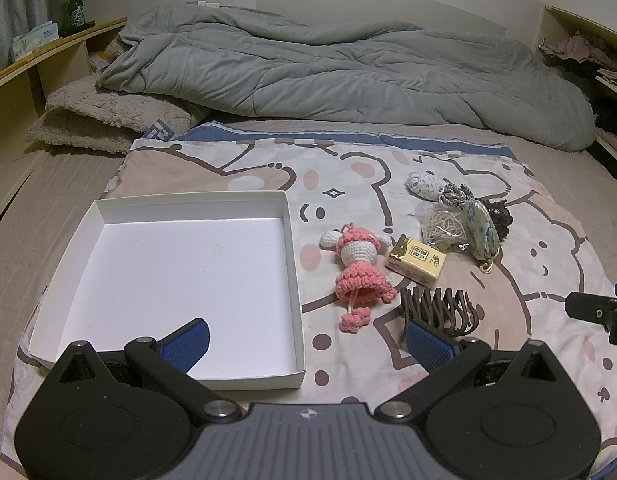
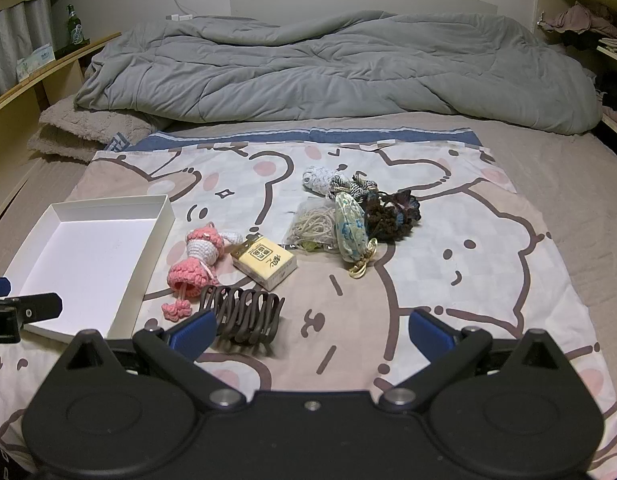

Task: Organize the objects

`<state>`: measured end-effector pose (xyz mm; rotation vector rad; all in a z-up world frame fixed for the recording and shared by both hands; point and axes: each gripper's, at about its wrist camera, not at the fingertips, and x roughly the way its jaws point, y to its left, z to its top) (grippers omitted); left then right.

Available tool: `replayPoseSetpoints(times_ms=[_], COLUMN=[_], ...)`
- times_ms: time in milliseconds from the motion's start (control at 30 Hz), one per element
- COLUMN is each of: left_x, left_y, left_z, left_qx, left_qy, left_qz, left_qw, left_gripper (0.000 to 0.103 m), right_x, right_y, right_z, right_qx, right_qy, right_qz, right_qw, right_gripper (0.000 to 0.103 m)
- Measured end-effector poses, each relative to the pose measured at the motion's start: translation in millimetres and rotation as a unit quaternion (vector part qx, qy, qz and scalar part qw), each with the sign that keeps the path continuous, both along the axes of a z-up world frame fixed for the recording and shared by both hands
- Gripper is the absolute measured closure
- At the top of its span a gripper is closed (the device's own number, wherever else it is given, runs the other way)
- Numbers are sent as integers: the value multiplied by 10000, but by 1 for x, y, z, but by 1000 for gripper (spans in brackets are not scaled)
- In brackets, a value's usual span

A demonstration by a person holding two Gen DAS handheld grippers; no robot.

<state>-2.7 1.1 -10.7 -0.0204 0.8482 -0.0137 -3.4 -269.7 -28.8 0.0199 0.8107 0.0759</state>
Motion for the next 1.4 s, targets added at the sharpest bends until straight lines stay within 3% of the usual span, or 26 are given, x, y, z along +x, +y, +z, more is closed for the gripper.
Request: replayPoseSetpoints(times_ms=[667,1067,1233,1400], left_x=[2,32,62,95], left_y=[-12,-11,-10,-19], left_z=[-1,-6,-3,-5], left_qx=[174,172,-169,-198], left_qy=[-432,66,204,179], left_qz=[-205,-268,-415,-502], left_qw=[9987,9995,9988,9984], left_gripper=[0,0,0,0], right_x=[21,63,78,91], right_y=[-3,-1,5,15], right_z=[0,-14,-27,-42], right_qx=[116,514,568,654], right_qy=[-40,123,328,599], right_qz=[-20,-115,-184,-198], right_qw=[9999,9985,9977,9959], right_gripper=[0,0,0,0])
